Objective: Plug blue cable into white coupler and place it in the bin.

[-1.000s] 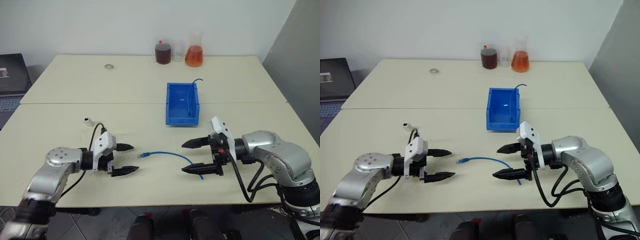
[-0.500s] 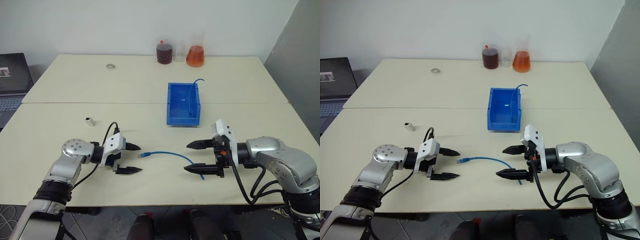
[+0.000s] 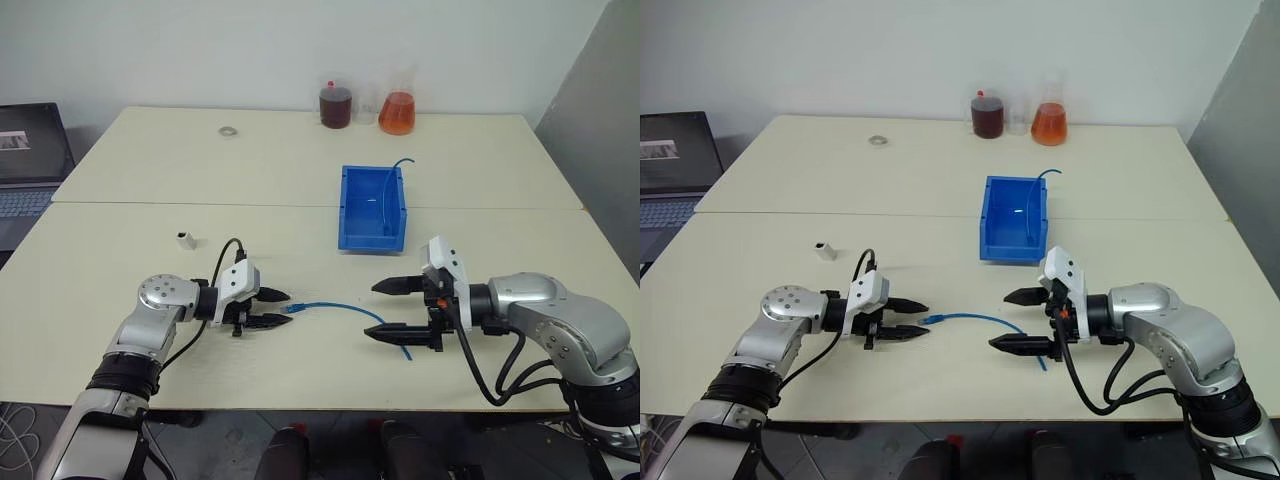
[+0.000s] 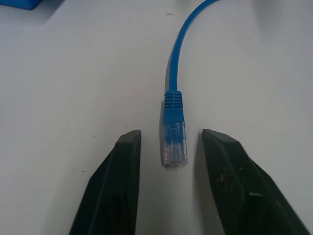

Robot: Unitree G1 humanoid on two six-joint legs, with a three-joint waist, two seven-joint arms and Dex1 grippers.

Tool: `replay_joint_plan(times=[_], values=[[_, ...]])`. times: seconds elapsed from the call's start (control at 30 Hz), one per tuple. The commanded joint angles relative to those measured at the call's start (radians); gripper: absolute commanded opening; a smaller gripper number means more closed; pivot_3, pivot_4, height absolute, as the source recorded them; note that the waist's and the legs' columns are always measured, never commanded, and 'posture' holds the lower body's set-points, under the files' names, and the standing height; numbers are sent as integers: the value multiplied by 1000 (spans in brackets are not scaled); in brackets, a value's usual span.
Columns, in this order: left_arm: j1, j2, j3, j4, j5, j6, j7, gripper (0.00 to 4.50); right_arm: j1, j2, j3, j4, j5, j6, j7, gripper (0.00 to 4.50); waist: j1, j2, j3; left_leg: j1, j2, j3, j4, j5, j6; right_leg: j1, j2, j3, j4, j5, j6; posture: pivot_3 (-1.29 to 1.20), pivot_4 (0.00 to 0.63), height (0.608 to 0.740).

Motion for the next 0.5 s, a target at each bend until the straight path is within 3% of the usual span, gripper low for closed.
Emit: replay_joint_plan(times=[0.03, 0.13, 0.3, 0.4, 0.5], values=[[38, 6, -15, -28, 6, -10, -28, 918, -1, -13, 0, -39, 13, -25, 2, 4500, 0, 0, 0, 0, 0, 0, 0, 0, 0, 0, 0, 0, 0, 0, 0, 0, 150, 740], [53, 12, -10, -49, 0, -5, -28, 345, 8, -18, 6, -42, 14, -28, 7, 4500, 0, 0, 0, 0, 0, 0, 0, 0, 0, 0, 0, 0, 0, 0, 0, 0, 150, 740], [68, 20, 10, -83, -17, 35, -12, 256, 10, -17, 12, -38, 15, -40, 4, 4500, 0, 0, 0, 0, 0, 0, 0, 0, 0, 0, 0, 0, 0, 0, 0, 0, 150, 740], [64, -4, 50, -198, -80, 187, 66, 256, 17, -19, 16, -40, -1, -63, -1, 4500, 0, 0, 0, 0, 0, 0, 0, 0, 0, 0, 0, 0, 0, 0, 0, 0, 150, 740], [26, -29, 130, -411, -229, 454, 195, 256, 27, -3, -58, -68, 50, -20, -58, 4500, 2, -1, 1, -1, 0, -1, 0, 0, 0, 0, 0, 0, 0, 0, 0, 0, 150, 740]])
